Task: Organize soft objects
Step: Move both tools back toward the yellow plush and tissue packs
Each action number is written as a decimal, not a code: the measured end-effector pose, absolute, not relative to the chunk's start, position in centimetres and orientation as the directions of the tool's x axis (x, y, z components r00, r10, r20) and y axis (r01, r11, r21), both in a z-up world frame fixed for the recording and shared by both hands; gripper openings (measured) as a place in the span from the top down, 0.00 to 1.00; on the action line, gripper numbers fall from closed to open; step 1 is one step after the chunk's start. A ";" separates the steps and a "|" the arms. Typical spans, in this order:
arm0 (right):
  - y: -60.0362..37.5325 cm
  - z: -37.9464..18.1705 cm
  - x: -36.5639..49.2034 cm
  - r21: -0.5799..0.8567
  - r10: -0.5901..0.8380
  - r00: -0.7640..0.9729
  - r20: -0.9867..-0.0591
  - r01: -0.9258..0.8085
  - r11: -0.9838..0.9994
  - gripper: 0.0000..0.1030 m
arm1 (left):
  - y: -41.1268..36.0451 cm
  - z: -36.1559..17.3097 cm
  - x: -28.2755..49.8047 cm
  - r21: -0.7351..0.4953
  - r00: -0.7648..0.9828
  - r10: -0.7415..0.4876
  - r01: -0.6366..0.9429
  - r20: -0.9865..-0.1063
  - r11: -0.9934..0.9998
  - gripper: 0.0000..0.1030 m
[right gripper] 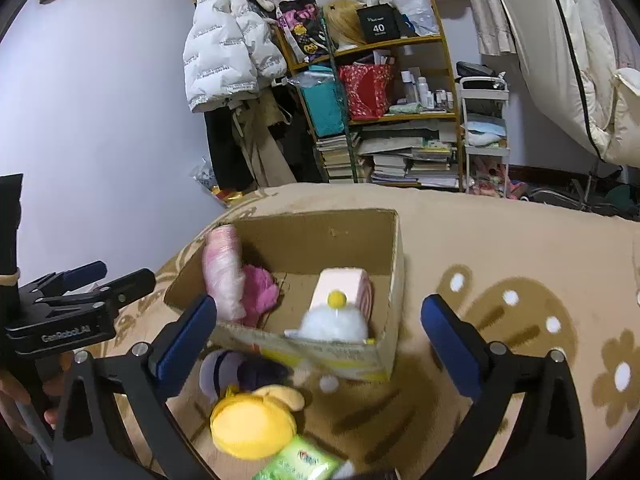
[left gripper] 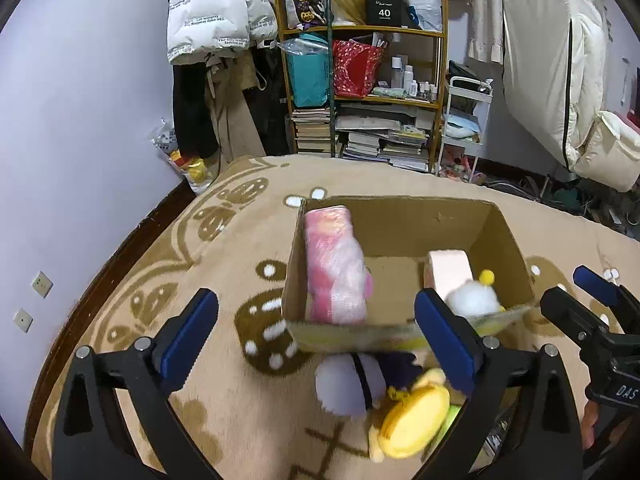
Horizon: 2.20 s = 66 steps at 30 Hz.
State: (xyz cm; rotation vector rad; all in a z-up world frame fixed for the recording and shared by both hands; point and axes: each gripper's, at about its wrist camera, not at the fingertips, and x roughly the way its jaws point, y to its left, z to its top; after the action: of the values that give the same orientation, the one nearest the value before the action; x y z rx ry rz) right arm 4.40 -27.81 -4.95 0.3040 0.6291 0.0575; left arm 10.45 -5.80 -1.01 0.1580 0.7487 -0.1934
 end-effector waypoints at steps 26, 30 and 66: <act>-29.2 -9.8 -0.8 0.326 0.139 0.551 -0.823 0.257 0.910 0.00 | -8.8 -5.7 5.9 0.100 0.489 -0.097 0.361 -0.867 0.927 0.04; -29.4 -11.8 -0.1 0.319 0.152 0.477 -0.866 0.293 0.901 0.02 | -9.3 -7.4 6.3 0.098 0.442 -0.079 0.364 -0.893 0.926 0.04; -27.6 -19.9 1.9 0.212 0.147 0.186 -0.972 0.407 0.889 0.27 | -12.3 -15.7 9.1 0.114 0.279 0.013 0.350 -0.960 0.930 0.05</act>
State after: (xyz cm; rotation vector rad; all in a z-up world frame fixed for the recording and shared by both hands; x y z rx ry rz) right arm 1.87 -27.64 -19.93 0.4805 1.3870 -0.1933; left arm 9.12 -12.26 -15.66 0.3311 1.2740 -0.2316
